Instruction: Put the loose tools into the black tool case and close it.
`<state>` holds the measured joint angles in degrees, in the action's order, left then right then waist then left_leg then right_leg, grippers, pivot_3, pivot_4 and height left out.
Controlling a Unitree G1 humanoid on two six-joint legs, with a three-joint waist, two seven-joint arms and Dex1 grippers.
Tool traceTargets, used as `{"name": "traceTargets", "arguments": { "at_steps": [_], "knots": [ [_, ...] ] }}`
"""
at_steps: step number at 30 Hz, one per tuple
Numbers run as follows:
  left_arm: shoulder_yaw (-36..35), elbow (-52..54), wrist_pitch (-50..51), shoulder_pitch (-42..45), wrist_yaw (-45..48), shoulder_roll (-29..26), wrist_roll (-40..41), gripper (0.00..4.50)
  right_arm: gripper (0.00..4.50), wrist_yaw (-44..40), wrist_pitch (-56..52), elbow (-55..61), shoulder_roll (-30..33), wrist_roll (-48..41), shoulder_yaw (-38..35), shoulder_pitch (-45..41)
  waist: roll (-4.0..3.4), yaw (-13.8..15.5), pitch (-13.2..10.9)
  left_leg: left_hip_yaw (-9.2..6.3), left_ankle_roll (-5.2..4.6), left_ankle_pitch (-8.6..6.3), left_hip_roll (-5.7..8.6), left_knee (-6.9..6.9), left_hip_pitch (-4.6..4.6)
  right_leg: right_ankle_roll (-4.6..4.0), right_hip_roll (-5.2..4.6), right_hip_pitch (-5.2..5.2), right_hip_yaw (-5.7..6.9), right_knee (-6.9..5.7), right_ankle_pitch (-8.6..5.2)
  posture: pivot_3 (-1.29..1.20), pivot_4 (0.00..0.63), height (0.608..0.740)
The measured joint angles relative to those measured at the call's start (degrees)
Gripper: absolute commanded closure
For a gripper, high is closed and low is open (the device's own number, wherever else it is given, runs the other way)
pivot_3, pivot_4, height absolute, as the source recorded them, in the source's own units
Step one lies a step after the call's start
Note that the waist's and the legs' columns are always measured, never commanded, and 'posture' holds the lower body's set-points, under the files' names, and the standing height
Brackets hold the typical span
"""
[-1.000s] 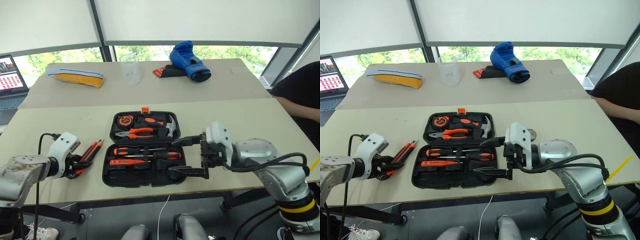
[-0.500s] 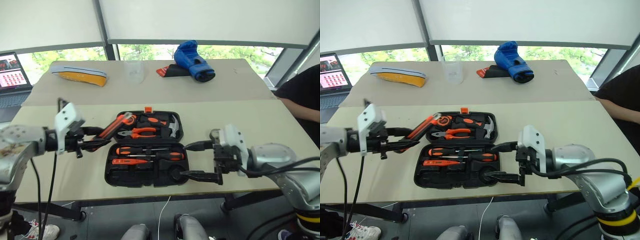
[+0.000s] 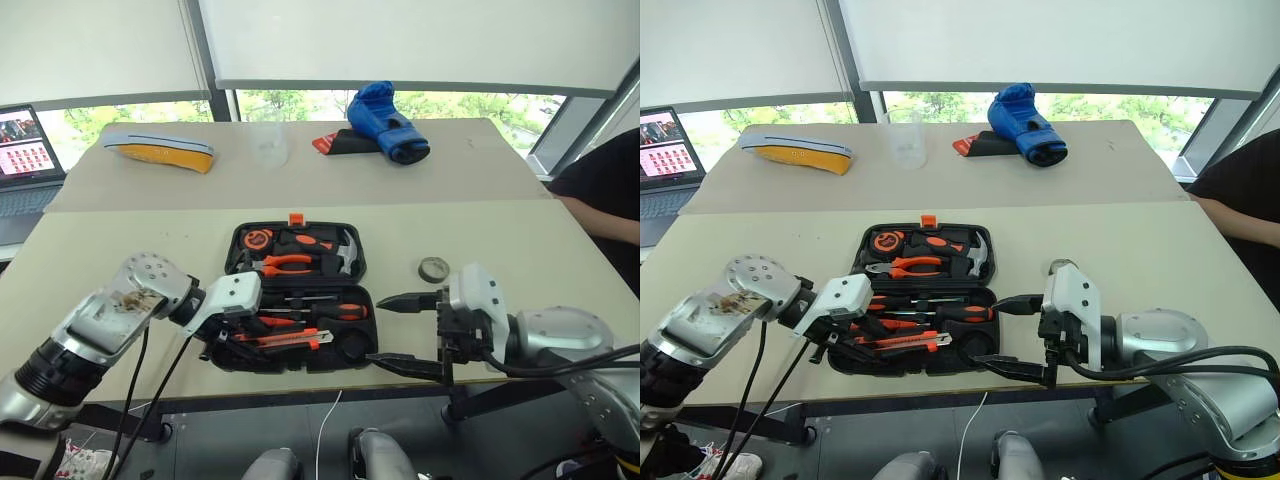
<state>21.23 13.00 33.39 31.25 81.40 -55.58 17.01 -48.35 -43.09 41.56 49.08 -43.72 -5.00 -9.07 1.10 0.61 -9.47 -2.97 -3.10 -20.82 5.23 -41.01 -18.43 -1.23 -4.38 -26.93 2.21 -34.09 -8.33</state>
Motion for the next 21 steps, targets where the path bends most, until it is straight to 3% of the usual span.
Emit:
{"name": "traceTargets", "arguments": {
  "at_steps": [7,9,14,17,21],
  "knots": [
    [0.5,-0.1,-1.5,0.0,0.6,0.5,-1.8,2.88,0.00,1.4,0.0,0.0,-0.1,-0.1,0.0,0.2,0.00,0.0,0.0,0.00,0.00,0.00,0.00,-0.01,0.00,0.00,0.00,0.00,0.00,0.00,0.00,0.00,0.150,0.731],
    [0.6,-0.6,-2.5,0.0,0.6,0.6,-2.9,1.87,0.00,1.5,0.0,-0.1,-0.1,-0.1,0.0,-0.4,0.00,0.0,0.0,0.00,0.00,0.00,0.00,-0.02,0.00,0.00,0.00,0.00,0.00,0.00,0.00,0.00,0.150,0.731],
    [-0.8,-1.3,-2.5,0.5,1.1,1.1,-2.2,0.18,0.00,1.7,0.0,-0.4,-0.2,0.0,0.2,-0.9,0.00,0.1,0.0,-0.01,-0.01,0.00,0.00,-0.02,0.00,0.00,-0.01,0.00,0.00,-0.01,0.00,0.00,0.150,0.731],
    [-3.6,-1.0,-0.7,0.6,2.4,1.2,1.5,0.18,0.00,1.6,0.1,-0.4,-0.2,0.0,0.3,-0.9,0.01,0.1,0.0,-0.02,-0.01,-0.01,0.00,-0.07,-0.02,0.00,0.00,0.00,0.02,-0.01,0.00,0.00,0.150,0.731],
    [-6.2,-0.1,0.8,0.7,3.1,1.2,4.6,1.15,0.00,1.2,0.2,-0.5,-0.2,0.1,0.5,-0.9,0.01,0.1,0.0,-0.02,-0.01,-0.01,0.00,-0.06,-0.01,0.00,0.00,0.00,0.02,-0.01,0.00,0.00,0.150,0.731]
  ]
}}
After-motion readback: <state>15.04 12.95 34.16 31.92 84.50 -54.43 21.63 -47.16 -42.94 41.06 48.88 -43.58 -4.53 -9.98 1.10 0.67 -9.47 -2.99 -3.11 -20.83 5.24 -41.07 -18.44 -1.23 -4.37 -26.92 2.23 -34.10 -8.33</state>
